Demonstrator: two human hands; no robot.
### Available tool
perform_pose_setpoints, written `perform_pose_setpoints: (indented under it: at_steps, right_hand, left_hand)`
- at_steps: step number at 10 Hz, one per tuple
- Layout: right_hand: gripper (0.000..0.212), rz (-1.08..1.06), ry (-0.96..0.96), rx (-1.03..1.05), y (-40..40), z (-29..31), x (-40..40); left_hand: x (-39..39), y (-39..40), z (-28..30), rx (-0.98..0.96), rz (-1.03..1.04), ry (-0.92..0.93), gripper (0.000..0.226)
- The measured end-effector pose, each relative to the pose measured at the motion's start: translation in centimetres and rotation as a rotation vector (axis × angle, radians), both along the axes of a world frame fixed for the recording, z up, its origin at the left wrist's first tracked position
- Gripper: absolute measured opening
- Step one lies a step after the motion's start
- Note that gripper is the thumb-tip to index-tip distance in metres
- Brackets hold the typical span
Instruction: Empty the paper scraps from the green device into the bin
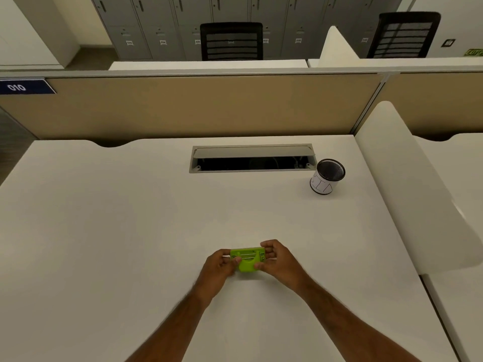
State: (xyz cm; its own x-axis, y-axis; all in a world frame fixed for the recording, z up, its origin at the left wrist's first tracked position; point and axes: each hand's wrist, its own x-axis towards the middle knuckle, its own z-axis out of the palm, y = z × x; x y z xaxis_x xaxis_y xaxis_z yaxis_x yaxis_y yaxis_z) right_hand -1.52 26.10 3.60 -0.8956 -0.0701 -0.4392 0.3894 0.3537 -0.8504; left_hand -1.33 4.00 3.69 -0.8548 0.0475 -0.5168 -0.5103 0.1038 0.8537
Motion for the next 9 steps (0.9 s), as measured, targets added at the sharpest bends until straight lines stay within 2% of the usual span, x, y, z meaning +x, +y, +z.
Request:
perform_pose_setpoints:
  at_steps: [2, 3, 4, 6, 7, 8, 9]
  right_hand:
    - [0.054, -0.113, -0.035, -0.01, -0.7, -1.7, -0.6]
    - [0.06, -0.132, -0.019, 0.008, -0.7, -2.1, -0.8]
    - [0.062, -0.141, -0.004, 0.026, -0.9, -2.4, -0.8]
    - [0.043, -0.125, 0.072, 0.172, -1.5, -1.7, -0.7]
    - [0.021, -0.086, 0.119, 0.219, -1.1, -1.7, -0.4]
    - [0.045, 0.02, 0.235, 0.368, -0.2, -1.8, 0.0]
    - [0.093, 0.135, 0.322, 0.558, 0.6, -0.2, -0.1]
  left_hand:
    - [-0.8, 0.9, -0.8, -0.239, 0.064, -0.007, 0.019]
    - [-1.0, 1.3, -0.5, -0.341, 0.05, 0.049, 0.018]
    - [-1.1, 1.5, -0.7, -0.433, 0.048, 0.066, 0.031]
    - [-1.7, 1.7, -0.4, -0.575, 0.004, 0.114, 0.036]
    - [-1.8, 1.4, -0.3, -0.587, -0.023, 0.129, 0.04]
    - [-1.3, 0.5, -0.1, -0.73, -0.145, 0.3, 0.045]
    - [-1.6, -1.5, -0.6, -0.974, -0.264, 0.517, 0.07]
